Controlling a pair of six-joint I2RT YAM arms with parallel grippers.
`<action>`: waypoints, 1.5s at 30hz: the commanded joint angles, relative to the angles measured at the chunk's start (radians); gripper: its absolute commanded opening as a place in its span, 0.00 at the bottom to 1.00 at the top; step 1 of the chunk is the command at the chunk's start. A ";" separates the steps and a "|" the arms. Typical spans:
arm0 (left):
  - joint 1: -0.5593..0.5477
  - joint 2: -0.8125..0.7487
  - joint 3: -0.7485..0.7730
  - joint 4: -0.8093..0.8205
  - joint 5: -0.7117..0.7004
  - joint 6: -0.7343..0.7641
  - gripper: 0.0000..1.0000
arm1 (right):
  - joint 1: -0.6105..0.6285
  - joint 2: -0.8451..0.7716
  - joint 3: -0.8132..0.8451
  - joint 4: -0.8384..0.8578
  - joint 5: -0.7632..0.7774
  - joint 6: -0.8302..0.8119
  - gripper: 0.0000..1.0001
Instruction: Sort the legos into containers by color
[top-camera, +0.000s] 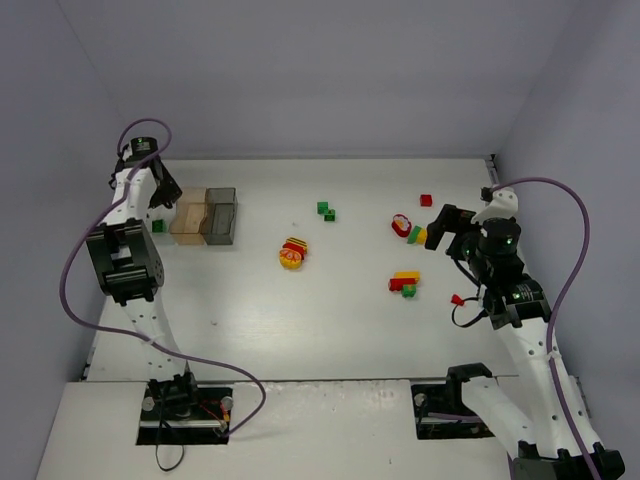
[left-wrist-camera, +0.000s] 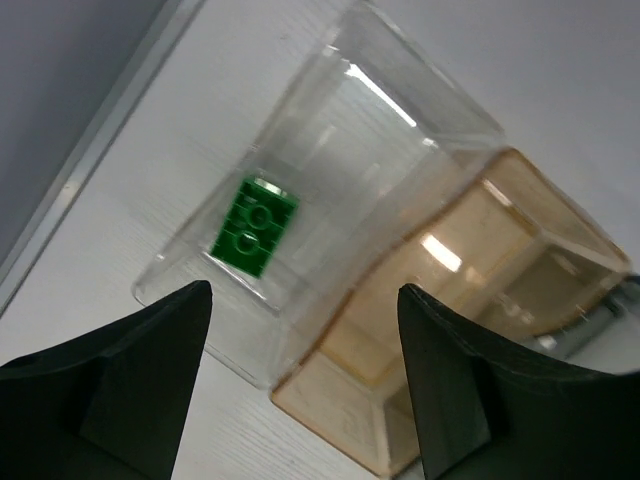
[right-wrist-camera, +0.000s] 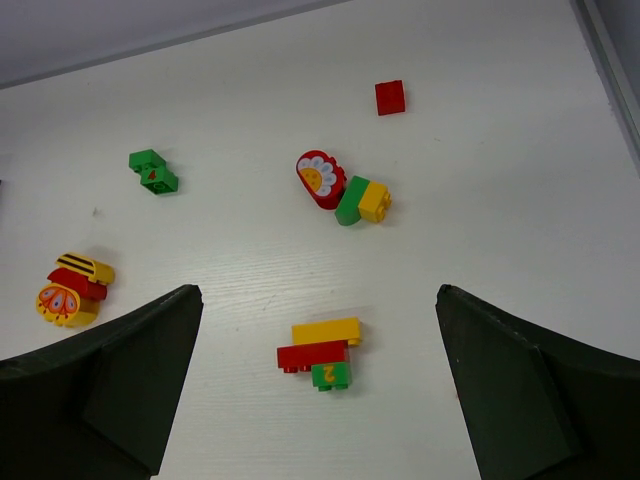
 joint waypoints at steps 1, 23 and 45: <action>-0.120 -0.154 0.053 0.002 0.021 0.044 0.69 | 0.005 -0.004 0.004 0.042 0.009 -0.013 1.00; -0.840 0.278 0.466 -0.031 -0.082 -0.184 0.68 | 0.005 0.017 0.019 0.039 0.040 0.022 1.00; -0.817 0.442 0.520 0.149 -0.133 -0.109 0.35 | 0.003 0.007 0.007 0.022 0.020 0.044 1.00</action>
